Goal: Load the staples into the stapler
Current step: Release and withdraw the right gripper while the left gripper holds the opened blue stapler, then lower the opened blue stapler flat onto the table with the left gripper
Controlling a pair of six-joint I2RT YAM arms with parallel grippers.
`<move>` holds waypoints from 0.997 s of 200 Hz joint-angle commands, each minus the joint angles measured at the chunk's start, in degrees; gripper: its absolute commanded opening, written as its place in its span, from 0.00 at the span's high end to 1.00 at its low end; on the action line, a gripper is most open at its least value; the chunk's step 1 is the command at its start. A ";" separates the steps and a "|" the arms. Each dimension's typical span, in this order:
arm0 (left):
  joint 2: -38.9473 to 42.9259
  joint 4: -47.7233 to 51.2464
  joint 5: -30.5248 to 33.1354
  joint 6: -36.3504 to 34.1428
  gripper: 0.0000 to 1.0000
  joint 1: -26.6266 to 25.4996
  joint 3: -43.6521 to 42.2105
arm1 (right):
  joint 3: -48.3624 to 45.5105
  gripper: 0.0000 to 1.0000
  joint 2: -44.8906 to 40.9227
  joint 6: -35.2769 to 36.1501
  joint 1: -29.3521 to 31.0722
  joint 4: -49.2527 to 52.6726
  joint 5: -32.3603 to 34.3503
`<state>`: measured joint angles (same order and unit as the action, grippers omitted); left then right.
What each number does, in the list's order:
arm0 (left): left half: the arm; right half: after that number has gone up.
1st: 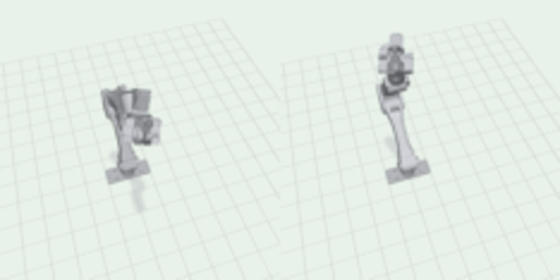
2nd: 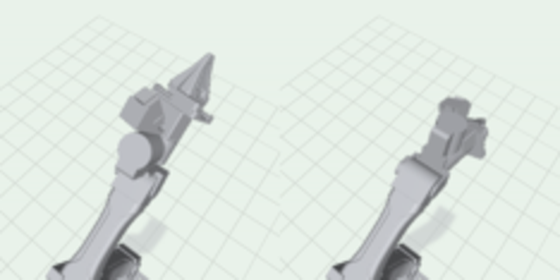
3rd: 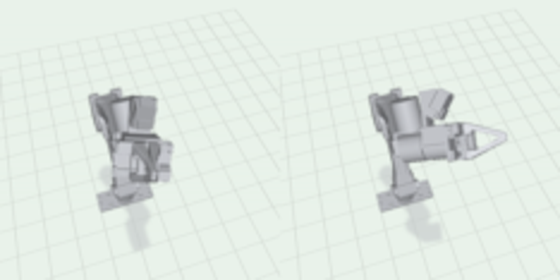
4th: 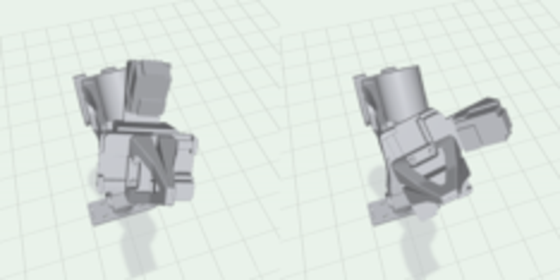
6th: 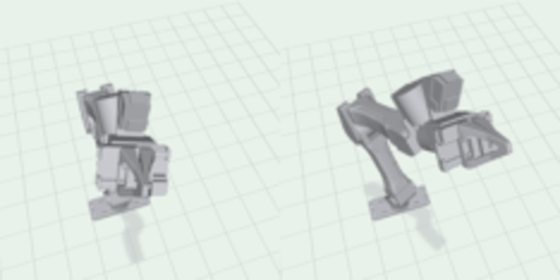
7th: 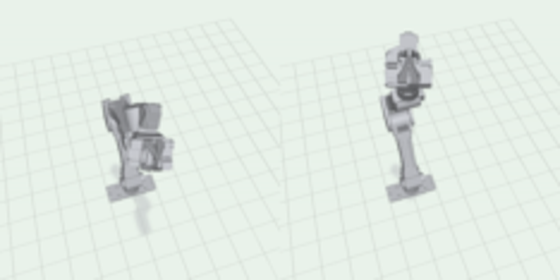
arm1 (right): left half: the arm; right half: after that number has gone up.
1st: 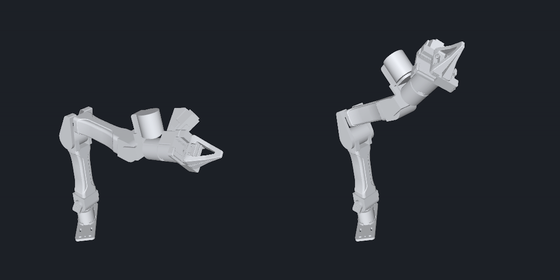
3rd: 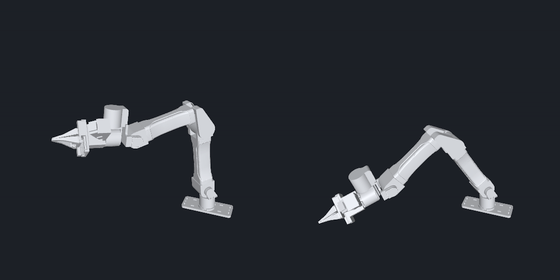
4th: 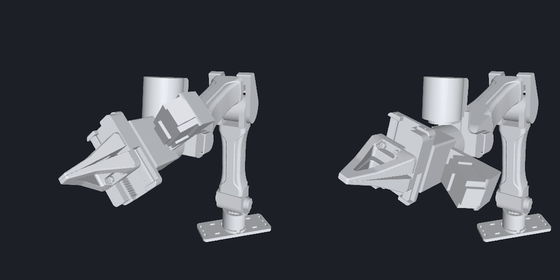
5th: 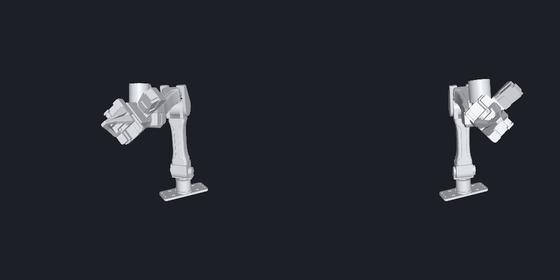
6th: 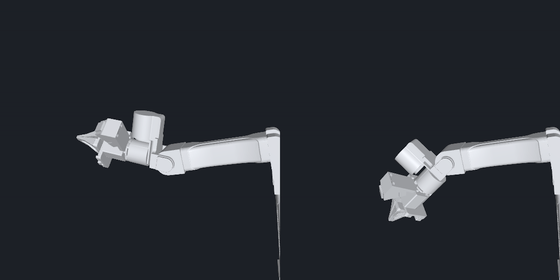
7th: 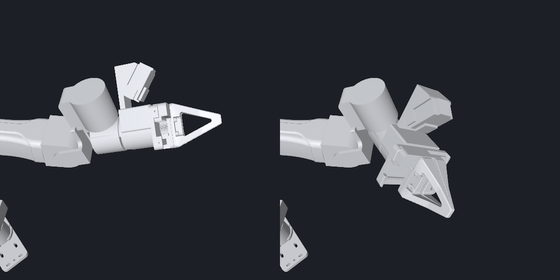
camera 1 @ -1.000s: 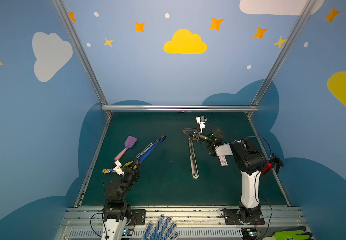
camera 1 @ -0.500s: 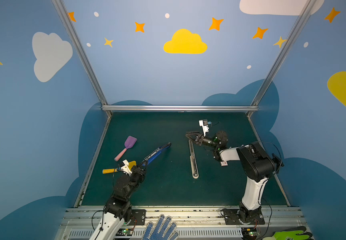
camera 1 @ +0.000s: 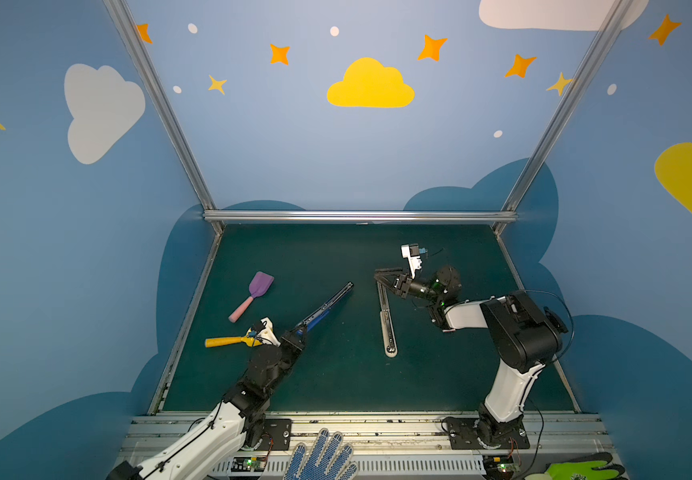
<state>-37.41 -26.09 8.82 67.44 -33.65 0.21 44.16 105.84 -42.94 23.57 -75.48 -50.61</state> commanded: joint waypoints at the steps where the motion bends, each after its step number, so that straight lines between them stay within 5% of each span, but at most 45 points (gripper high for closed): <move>1: -3.72 -8.79 4.48 -2.80 0.96 -1.73 1.72 | -1.30 0.66 -2.37 0.92 -0.45 -0.54 -0.90; 52: -13.44 -11.96 7.63 -1.39 0.96 -4.52 2.88 | -3.73 0.66 -3.84 1.19 -1.52 0.10 -0.74; 71: -14.40 -11.62 8.39 -1.03 0.96 -5.48 2.45 | -2.92 0.66 -4.63 3.54 -1.34 8.71 -0.23; 107: -11.10 -6.41 9.08 0.44 0.95 -5.90 0.67 | -1.99 0.64 -7.27 11.60 0.61 22.72 1.60; 164: 1.77 9.34 10.47 3.23 0.75 -6.12 -1.80 | -1.37 0.63 -5.87 11.55 2.21 23.06 2.15; 199: -0.84 10.59 9.33 4.39 0.73 -6.34 -1.66 | -0.66 0.63 -5.22 11.80 3.04 23.42 2.26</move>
<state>-36.10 -19.38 18.20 70.81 -39.68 0.21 41.63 100.05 -32.38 26.00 -52.97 -48.75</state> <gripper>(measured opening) 0.273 0.369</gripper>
